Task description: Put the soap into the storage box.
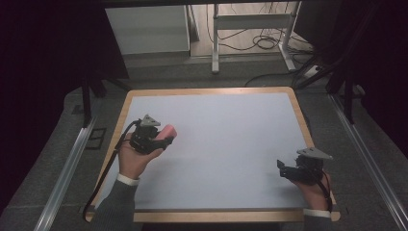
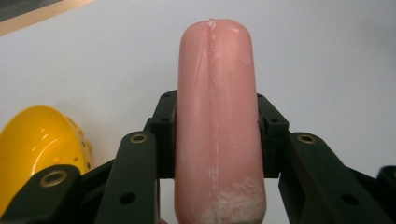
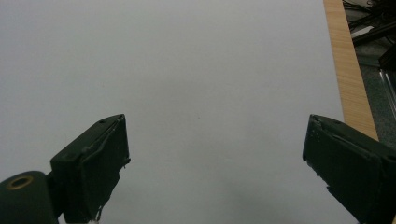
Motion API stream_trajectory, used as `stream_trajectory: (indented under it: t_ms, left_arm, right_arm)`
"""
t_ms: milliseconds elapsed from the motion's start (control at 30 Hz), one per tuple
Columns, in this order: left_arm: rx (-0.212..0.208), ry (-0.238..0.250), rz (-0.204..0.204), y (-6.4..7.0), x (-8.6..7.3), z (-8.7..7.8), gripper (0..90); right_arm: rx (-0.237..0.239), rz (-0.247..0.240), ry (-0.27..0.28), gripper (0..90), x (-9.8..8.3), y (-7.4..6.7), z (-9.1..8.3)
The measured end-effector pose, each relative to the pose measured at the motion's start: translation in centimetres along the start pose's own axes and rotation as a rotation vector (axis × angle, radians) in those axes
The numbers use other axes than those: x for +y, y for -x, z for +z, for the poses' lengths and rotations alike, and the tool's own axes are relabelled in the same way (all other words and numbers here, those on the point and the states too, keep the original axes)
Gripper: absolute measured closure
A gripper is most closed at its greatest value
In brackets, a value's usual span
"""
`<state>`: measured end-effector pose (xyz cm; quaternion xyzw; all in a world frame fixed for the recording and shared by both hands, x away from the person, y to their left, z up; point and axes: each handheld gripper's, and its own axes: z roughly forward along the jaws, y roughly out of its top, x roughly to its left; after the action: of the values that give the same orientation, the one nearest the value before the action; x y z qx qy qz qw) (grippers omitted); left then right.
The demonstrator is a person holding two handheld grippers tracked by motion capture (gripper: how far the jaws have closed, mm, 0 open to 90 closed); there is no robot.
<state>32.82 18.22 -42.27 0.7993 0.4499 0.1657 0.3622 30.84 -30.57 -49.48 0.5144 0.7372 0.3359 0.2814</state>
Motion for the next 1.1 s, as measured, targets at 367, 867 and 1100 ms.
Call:
stream_trajectory:
  t_ms: [367,867,1100]
  left_arm:
    - [0.018,0.003,-0.013,-0.9,-0.2,-0.6,60.0]
    - [0.051,0.008,-0.052,-2.5,-0.7,-1.2,60.0]
    - [0.068,0.0,-0.066,-3.2,-0.9,-1.1,59.9]
  right_arm:
    - [-0.001,-0.001,-0.001,6.8,0.0,0.0,0.0]
    - [-0.001,0.001,0.002,6.8,0.0,0.0,0.0]
    - [0.0,-0.004,-0.002,6.8,0.0,0.0,0.0]
